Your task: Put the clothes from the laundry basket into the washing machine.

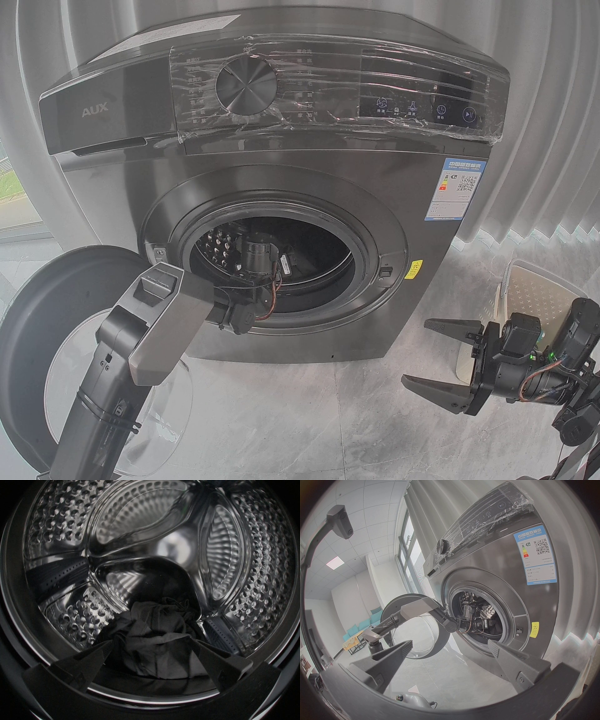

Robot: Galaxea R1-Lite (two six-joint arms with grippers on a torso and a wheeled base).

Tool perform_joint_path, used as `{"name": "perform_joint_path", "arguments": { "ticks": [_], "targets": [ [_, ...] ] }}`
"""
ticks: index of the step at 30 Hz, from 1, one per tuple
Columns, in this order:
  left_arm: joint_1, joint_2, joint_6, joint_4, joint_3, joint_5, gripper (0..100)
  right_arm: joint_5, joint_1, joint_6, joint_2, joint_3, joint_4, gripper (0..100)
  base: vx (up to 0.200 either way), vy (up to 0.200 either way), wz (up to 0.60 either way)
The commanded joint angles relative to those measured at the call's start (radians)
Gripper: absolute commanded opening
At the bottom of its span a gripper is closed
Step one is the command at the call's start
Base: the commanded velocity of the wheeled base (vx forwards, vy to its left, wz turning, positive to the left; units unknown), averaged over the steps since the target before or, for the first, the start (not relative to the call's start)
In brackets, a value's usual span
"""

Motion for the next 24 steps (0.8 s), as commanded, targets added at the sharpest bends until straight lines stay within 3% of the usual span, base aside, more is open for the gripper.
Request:
{"name": "perform_joint_path", "arguments": {
  "ticks": [1, 4, 6, 16, 17, 19, 24],
  "targets": [
    [-0.010, -0.066, -0.151, 0.149, -0.076, 0.000, 100, 0.001, 0.000, 0.000, 0.002, 0.000, -0.001, 100, 0.000, 0.000, 0.00],
    [-0.019, -0.088, -0.282, 0.288, -0.138, -0.001, 100, 0.001, 0.000, 0.000, 0.002, -0.002, -0.001, 100, 0.000, 0.000, 0.00],
    [-0.019, -0.097, -0.320, 0.333, -0.138, -0.001, 100, 0.001, 0.000, 0.000, 0.002, 0.000, -0.001, 100, 0.000, 0.000, 0.00],
    [-0.020, -0.125, -0.349, 0.331, -0.138, -0.006, 100, 0.001, 0.000, 0.000, 0.002, 0.000, -0.001, 100, 0.000, 0.000, 0.00],
    [-0.022, -0.131, -0.371, 0.339, -0.138, -0.006, 100, 0.001, 0.000, 0.000, 0.002, 0.000, -0.001, 100, 0.000, 0.000, 0.00],
    [-0.023, -0.138, -0.387, 0.347, -0.138, -0.004, 100, 0.001, 0.000, 0.000, 0.002, 0.000, -0.001, 100, 0.000, 0.000, 0.00],
    [-0.039, -0.148, -0.377, 0.367, -0.137, -0.003, 100, 0.001, 0.000, 0.000, 0.002, 0.000, -0.001, 100, 0.000, 0.000, 0.00]
  ]
}}
